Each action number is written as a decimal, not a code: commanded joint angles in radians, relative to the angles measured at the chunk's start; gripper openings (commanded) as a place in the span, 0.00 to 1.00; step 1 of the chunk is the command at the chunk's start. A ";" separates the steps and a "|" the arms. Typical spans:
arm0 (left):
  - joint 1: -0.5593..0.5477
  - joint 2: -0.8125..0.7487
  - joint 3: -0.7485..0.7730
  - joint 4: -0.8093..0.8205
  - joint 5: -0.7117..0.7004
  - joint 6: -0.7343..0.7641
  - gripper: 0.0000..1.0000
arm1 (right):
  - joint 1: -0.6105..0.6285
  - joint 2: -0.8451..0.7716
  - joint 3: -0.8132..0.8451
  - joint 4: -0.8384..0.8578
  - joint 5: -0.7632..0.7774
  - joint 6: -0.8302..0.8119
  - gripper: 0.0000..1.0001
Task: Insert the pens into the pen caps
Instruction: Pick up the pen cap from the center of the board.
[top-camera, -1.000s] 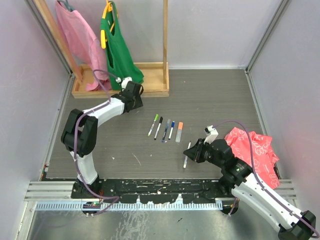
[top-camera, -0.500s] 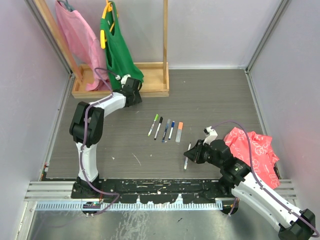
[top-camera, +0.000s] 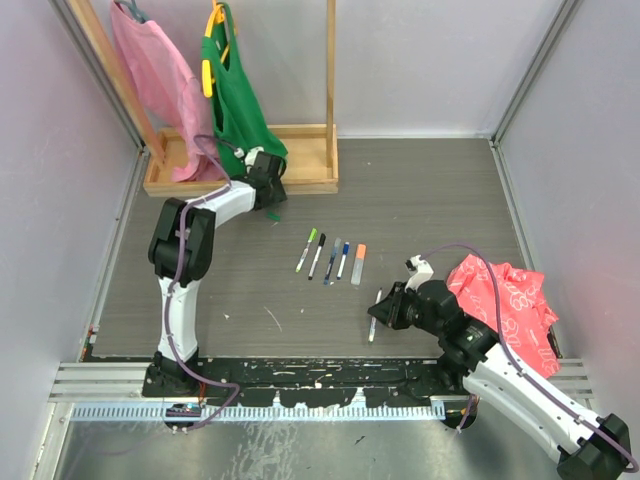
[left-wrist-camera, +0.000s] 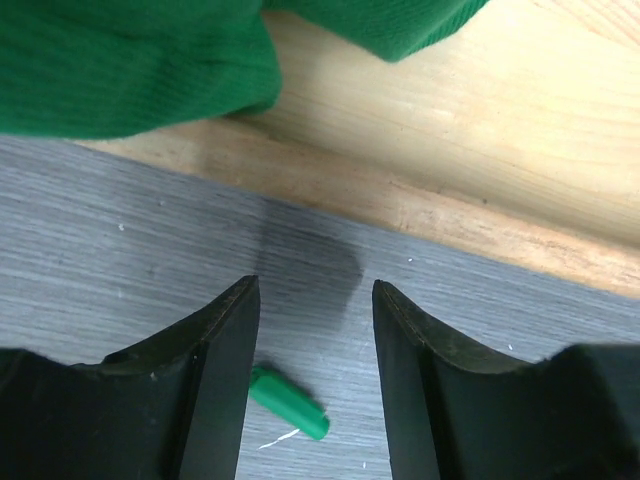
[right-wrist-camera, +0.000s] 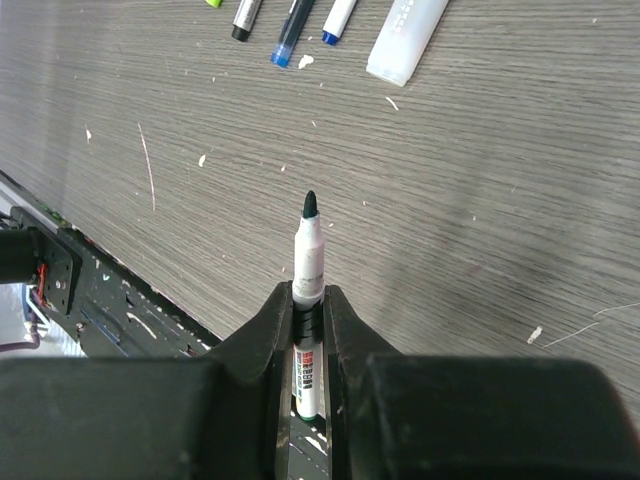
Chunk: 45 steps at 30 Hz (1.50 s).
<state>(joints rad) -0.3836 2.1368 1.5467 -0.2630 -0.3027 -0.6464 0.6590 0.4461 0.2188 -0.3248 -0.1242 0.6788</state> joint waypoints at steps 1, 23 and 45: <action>0.009 0.017 0.053 0.027 -0.005 -0.015 0.50 | -0.002 0.027 0.007 0.058 0.000 -0.013 0.00; 0.008 -0.171 -0.064 -0.045 -0.059 0.072 0.50 | -0.001 0.017 0.002 0.063 -0.018 -0.017 0.00; -0.074 -0.150 -0.067 -0.200 -0.158 -0.120 0.57 | -0.001 -0.014 -0.001 0.039 -0.023 -0.002 0.00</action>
<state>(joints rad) -0.4435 1.9728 1.4555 -0.4496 -0.4274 -0.7292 0.6590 0.4419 0.2184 -0.3161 -0.1406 0.6788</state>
